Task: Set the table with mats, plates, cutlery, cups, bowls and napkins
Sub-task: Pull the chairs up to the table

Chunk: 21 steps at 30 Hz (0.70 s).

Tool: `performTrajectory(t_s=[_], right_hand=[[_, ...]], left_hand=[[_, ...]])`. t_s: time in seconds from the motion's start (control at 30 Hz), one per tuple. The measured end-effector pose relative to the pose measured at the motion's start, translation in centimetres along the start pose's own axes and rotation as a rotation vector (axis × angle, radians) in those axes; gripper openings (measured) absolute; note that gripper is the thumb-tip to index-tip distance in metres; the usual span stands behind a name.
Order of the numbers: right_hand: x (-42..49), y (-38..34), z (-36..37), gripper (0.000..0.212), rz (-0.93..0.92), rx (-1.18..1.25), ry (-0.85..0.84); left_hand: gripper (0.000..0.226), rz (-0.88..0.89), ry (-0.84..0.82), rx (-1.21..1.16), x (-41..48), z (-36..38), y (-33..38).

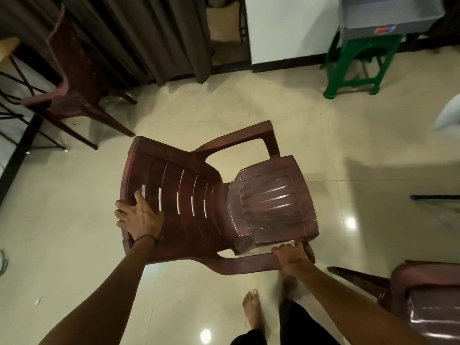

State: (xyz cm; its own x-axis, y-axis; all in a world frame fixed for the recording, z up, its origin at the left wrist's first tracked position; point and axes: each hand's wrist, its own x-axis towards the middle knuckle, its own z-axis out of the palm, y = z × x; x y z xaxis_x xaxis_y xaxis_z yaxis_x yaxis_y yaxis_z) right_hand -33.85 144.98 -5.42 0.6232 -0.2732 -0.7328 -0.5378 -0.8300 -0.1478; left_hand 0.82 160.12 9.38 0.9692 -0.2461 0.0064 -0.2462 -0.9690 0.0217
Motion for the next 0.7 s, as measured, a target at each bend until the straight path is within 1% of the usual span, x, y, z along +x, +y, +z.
performTrajectory(t_s=[0.07, 0.1, 0.17, 0.27, 0.3, 0.33, 0.47, 0.53, 0.63, 0.67, 0.7], right_hand=[[-0.4, 2.6, -0.7, 0.051, 0.039, -0.034, 0.021], [-0.7, 3.9, -1.2, 0.055, 0.063, -0.047, 0.028], [-0.8, 6.4, -1.9, 0.071, 0.111, -0.068, 0.060], [-0.3, 10.5, -2.0, 0.101, 0.205, -0.061, 0.095], [-0.4, 11.7, -2.1, 0.108, 0.242, -0.043, 0.093], [-0.5, 12.8, -2.2, 0.109, 0.279, -0.034, 0.092], [-2.4, 17.2, -2.8, 0.083, 0.420, 0.068, 0.126], [-3.3, 19.1, -2.8, 0.078, 0.494, 0.170, 0.171], [-4.8, 21.3, -2.5, 0.073, 0.550, 0.287, 0.147], [-5.2, 22.0, -2.1, 0.066, 0.560, 0.242, 0.103], [-5.5, 22.9, -1.6, 0.058, 0.537, 0.263, 0.082]], left_hand=[[0.077, 0.039, 0.028, -0.060, -0.4, 0.2, 2.6], [0.075, 0.058, 0.037, -0.085, -0.5, 0.2, 4.1], [0.074, 0.084, 0.047, -0.111, -0.7, 0.5, 6.8], [0.076, 0.140, 0.046, -0.113, -1.6, 1.1, 11.0], [0.076, 0.161, 0.045, -0.115, -1.9, 1.2, 12.4], [0.075, 0.185, 0.045, -0.120, -2.3, 1.3, 13.6], [0.076, 0.288, 0.020, -0.130, -4.0, 1.4, 19.1], [0.077, 0.324, 0.018, -0.116, -4.9, 1.4, 21.8], [0.081, 0.355, 0.008, -0.096, -6.2, 1.5, 25.7], [0.084, 0.363, 0.003, -0.098, -6.5, 1.5, 26.9], [0.085, 0.380, -0.002, -0.100, -6.9, 1.6, 28.2]])
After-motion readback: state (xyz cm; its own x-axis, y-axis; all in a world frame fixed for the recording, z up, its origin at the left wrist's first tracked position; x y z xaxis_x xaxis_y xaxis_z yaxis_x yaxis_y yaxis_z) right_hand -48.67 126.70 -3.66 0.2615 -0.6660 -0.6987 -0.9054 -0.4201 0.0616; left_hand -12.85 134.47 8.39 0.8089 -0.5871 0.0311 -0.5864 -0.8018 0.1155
